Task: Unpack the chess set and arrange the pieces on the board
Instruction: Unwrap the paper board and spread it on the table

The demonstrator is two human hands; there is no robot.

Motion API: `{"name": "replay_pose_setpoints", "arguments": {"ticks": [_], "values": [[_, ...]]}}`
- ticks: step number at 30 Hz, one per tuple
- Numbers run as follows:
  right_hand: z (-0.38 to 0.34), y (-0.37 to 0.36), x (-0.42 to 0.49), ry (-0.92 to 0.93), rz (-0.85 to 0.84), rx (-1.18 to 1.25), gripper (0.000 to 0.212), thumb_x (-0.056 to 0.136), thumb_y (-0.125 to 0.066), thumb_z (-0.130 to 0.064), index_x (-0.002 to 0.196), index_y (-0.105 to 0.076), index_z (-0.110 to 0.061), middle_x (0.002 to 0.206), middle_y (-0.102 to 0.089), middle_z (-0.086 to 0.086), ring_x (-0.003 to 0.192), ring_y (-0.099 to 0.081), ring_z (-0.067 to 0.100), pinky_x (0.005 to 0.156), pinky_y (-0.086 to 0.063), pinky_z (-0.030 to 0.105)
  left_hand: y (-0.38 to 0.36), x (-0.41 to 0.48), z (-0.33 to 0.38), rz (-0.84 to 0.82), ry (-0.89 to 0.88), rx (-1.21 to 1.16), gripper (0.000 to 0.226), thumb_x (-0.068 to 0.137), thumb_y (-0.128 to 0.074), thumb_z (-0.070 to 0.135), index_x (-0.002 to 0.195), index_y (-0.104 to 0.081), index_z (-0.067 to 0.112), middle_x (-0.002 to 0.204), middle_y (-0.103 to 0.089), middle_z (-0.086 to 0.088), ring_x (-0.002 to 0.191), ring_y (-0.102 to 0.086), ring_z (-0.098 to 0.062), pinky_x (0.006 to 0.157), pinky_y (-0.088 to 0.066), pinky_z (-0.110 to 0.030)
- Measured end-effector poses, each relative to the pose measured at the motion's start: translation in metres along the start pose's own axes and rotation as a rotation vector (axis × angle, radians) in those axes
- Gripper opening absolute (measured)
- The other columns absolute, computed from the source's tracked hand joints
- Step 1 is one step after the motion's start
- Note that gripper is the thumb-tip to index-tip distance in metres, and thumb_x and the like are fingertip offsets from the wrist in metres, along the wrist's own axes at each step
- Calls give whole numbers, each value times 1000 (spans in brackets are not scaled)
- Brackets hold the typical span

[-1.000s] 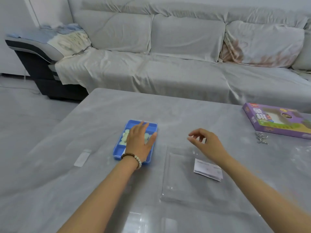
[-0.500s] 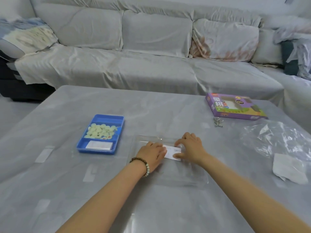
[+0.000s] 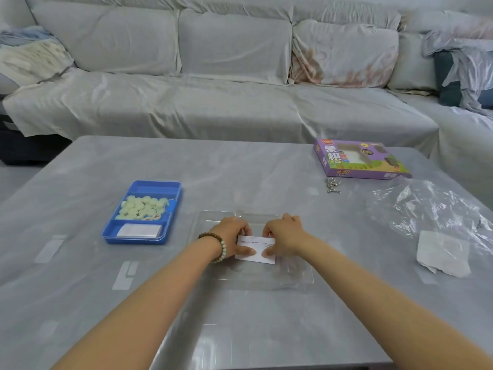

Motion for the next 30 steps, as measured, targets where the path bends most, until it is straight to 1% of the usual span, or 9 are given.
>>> {"name": "replay_pose_setpoints", "arguments": {"ticks": [3, 7, 10, 12, 16, 20, 24, 28, 30], "values": [[4, 5, -2, 16, 29, 119, 22, 76, -70, -39, 91, -65, -23, 88, -59, -2, 97, -42, 18, 78, -25, 27, 6, 0, 0, 25, -16, -109, 23, 78, -71, 35, 88, -60, 17, 87, -50, 4, 81, -46, -14, 69, -37, -23], [31, 27, -18, 37, 169, 985, 14, 82, -70, -17, 87, -70, -4, 75, -64, 0, 67, -57, 5, 62, -42, 11, 36, 2, 9, 238, 20, -578, 24, 81, -69, 32, 65, -56, 18, 61, -48, 4, 58, -42, -11, 55, -34, -21], [68, 44, -23, -31, 253, 1152, 10, 88, -63, -15, 93, -68, -7, 79, -68, -1, 65, -65, 2, 60, -46, 12, 46, 18, 33, 367, -1, -468, 22, 83, -65, 36, 70, -54, 22, 68, -48, 8, 68, -44, -12, 60, -35, -16], [110, 56, -19, -122, 340, 1213, 6, 90, -60, -14, 91, -66, -13, 80, -67, -2, 61, -66, 3, 54, -45, 13, 45, 33, 49, 342, -34, -247, 22, 82, -61, 46, 95, -60, 28, 93, -56, 10, 92, -47, -11, 82, -39, -21], [233, 79, -15, -455, 663, 1238, 20, 89, -60, -9, 107, -60, -2, 80, -62, 7, 41, -58, 1, 43, -47, 13, 37, 60, 51, 191, -50, 90, 38, 81, -52, 61, 105, -64, 34, 111, -61, 13, 109, -47, -11, 95, -36, -30], [310, 81, -1, -611, 700, 1113, 22, 87, -54, 1, 109, -55, 3, 95, -61, 18, 46, -57, 14, 40, -48, 13, 18, 75, 45, 3, -18, -140, 37, 72, -64, 61, 98, -66, 35, 93, -65, 16, 86, -59, -6, 83, -48, -23], [340, 77, 19, -673, 704, 993, 18, 84, -55, 3, 102, -57, 0, 92, -61, 18, 53, -55, 19, 40, -48, 16, 14, 87, 51, 24, -33, -101, 30, 71, -69, 56, 89, -67, 32, 83, -64, 17, 69, -54, 1, 72, -46, -19], [354, 55, 36, -739, 652, 906, 28, 79, -67, -7, 100, -51, -15, 95, -64, 18, 72, -65, 32, 72, -57, 41, 8, 97, 60, 81, -66, 7, 36, 71, -65, 62, 82, -63, 27, 76, -60, 17, 65, -51, 0, 68, -43, -19], [352, 53, 39, -703, 665, 763, 31, 78, -71, -15, 99, -48, -16, 97, -61, 11, 87, -61, 28, 81, -49, 36, 8, 103, 63, 99, -71, 16, 38, 70, -65, 63, 82, -61, 27, 79, -62, 15, 66, -51, -1, 67, -42, -18]]}}
Point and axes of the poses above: each hand's wrist, its own x-axis towards the middle knuckle, its own y-axis out of the back of the hand, z = x × y, the point moved 8 cm from there along x, towards the middle knuckle
